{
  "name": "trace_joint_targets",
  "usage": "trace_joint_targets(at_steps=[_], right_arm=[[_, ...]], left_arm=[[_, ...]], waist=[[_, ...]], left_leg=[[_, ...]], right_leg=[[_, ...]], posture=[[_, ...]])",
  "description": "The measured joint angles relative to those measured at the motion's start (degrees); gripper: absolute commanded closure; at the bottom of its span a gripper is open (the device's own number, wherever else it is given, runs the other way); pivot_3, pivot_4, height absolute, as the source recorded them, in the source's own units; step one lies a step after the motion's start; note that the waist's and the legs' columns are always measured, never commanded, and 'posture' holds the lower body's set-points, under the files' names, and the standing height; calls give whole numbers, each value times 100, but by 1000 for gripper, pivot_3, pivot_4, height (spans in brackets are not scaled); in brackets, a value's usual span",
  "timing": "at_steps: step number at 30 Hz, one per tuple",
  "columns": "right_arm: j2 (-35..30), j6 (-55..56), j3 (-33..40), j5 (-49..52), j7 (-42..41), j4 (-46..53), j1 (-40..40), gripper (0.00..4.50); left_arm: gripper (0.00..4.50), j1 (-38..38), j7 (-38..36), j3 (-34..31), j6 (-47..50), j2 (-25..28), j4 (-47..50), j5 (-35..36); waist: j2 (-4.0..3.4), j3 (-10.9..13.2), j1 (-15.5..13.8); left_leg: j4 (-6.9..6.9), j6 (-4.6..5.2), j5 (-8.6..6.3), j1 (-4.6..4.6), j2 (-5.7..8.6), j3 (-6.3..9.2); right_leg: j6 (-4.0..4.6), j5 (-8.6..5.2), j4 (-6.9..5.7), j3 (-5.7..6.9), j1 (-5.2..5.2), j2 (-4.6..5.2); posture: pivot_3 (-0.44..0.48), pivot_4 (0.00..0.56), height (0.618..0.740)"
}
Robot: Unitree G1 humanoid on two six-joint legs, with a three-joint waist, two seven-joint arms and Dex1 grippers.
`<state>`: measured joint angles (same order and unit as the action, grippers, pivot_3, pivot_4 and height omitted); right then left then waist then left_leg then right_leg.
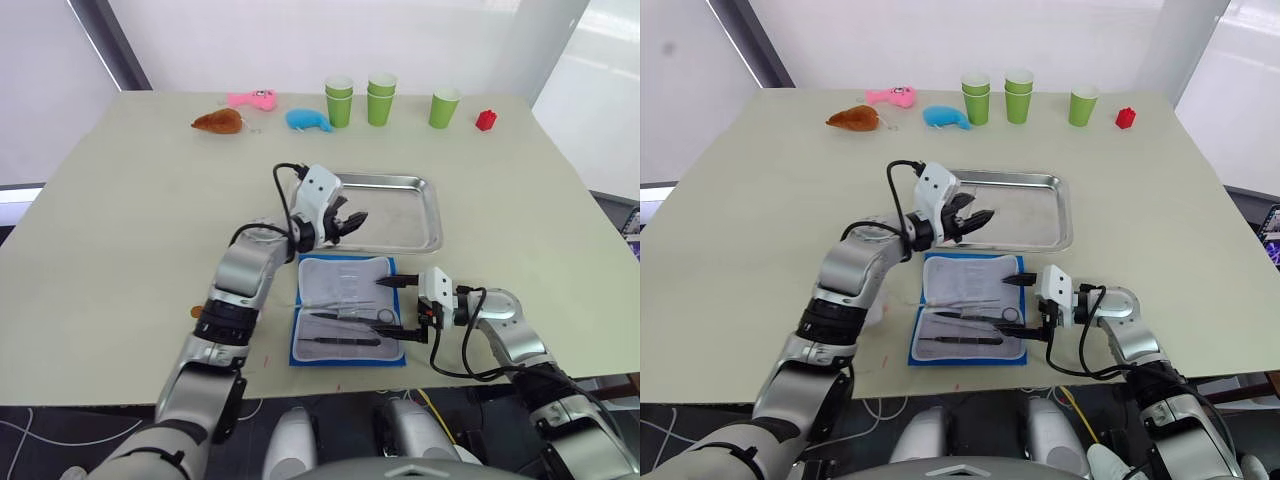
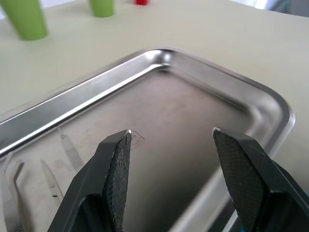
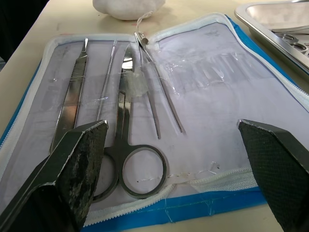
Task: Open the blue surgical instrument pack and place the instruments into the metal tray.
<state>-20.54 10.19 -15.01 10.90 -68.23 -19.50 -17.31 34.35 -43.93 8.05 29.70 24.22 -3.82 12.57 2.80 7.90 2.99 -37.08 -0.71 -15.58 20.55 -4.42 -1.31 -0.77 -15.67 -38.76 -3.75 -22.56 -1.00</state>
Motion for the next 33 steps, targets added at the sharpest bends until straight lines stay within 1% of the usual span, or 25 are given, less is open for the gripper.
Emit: trace_joint_targets(at_steps=[2,4,6,8,11,14,15,16,17,18,19,20,21,22,24,25,28,30,33], right_arm=[[-10,3,-1,0,-18,0,0,0],[-20,4,-1,0,-27,0,0,0],[-38,4,0,1,-31,-4,2,0],[-36,6,-1,1,-34,-4,2,0],[-33,7,-7,2,-39,0,3,0],[-58,7,-2,6,-42,1,13,0],[-67,7,1,7,-40,1,13,0],[-84,7,3,12,-42,-3,14,0],[-84,7,3,12,-45,-3,14,0],[-84,7,3,12,-45,-3,14,0],[-76,7,2,17,-58,-2,13,0],[-77,7,2,21,-64,-2,13,0],[-76,7,2,23,-70,-2,13,0],[-72,9,1,28,-79,-2,11,0],[-69,9,-1,28,-92,-3,11,0],[-69,9,-1,28,-92,-3,11,0],[-70,9,-1,28,-94,-4,10,0],[-70,9,-1,29,-99,-4,10,0],[-70,9,-1,29,-103,-4,10,0]], left_arm=[[1658,-154,-542,-30,-313,319,0,118],[1658,-254,-917,-69,-518,488,0,209],[1658,-406,-1570,-115,-813,793,-2,438],[1658,-497,-2034,-166,-1061,1060,-2,570],[1658,-763,-2757,-408,-1597,1629,-39,688],[1658,-997,-3424,-633,-1875,2045,-104,875],[1658,-1030,-3602,-689,-1916,2146,-150,948],[1658,-1045,-3971,-803,-2165,2308,-250,1023],[1658,-1044,-4159,-855,-2391,2388,-335,1026],[1658,-1043,-4184,-861,-2417,2393,-348,1026],[1139,-1040,-4459,-901,-2758,2540,-536,1133],[851,-1040,-4472,-912,-2789,2571,-560,1147],[339,-1044,-4501,-913,-2822,2649,-597,1226],[77,-1052,-4533,-863,-2849,2843,-605,1390],[77,-1077,-4557,-725,-2852,3331,-605,1827],[77,-1079,-4560,-681,-2857,3480,-606,1969],[77,-1081,-4565,-272,-2944,3968,-642,2370],[77,-1076,-4566,-57,-3011,4074,-700,2528],[77,-1000,-4568,150,-3054,4080,-748,2599]], waist=[[-1,1,-1],[-3,2,-6],[-8,5,-17],[-10,7,-14],[-26,17,-11],[-29,19,-31],[-30,19,-40],[-30,19,-54],[-30,19,-57],[-31,20,-57],[-28,19,-52],[-27,18,-52],[-27,18,-53],[-26,18,-53],[-20,19,-49],[-19,19,-49],[-20,20,-54],[-20,20,-54],[-19,20,-57]], left_leg=[[1,0,0,1,0,1],[0,1,0,3,0,1],[-1,1,0,5,0,-2],[0,2,-1,4,0,-4],[4,2,-1,4,-2,-3],[5,3,-1,4,-2,-5],[4,3,-1,5,-2,-6],[2,3,0,6,-2,-7],[3,3,-1,4,-2,-9],[3,3,0,4,-2,-10],[4,3,-1,7,-3,-11],[6,3,-1,10,-4,-11],[6,3,-1,10,-4,-11],[6,3,-1,11,-5,-11],[14,4,-1,9,-9,-7],[15,4,-1,9,-9,-7],[19,4,-1,5,-9,-9],[19,4,-1,6,-9,-16],[19,4,-1,6,-9,-31]], right_leg=[[2,0,4,0,0,1],[2,-1,7,0,-1,3],[17,-10,11,-1,-1,7],[18,-11,12,-4,-2,6],[22,-12,15,-5,-2,5],[23,-14,19,-4,-3,9],[24,-15,20,-5,-3,10],[23,-16,21,-4,-4,13],[23,-16,22,-6,-4,14],[23,-16,22,-9,-4,14],[24,-16,22,-11,-12,13],[24,-16,23,-11,-15,13],[24,-16,22,-11,-16,13],[24,-16,23,-11,-17,13],[23,-16,25,-17,-19,13],[23,-17,26,-17,-19,13],[21,-18,26,-19,-20,13],[21,-18,26,-18,-20,11],[21,-18,26,-15,-21,9]], posture=[[0,150,740],[0,150,740],[0,150,740],[0,150,740],[0,150,740],[0,150,740],[0,150,740],[0,150,740],[0,150,740],[0,150,740],[0,150,740],[0,150,740],[0,150,740],[0,150,740],[0,150,740],[0,150,740],[0,150,740],[0,150,740],[0,150,740]])
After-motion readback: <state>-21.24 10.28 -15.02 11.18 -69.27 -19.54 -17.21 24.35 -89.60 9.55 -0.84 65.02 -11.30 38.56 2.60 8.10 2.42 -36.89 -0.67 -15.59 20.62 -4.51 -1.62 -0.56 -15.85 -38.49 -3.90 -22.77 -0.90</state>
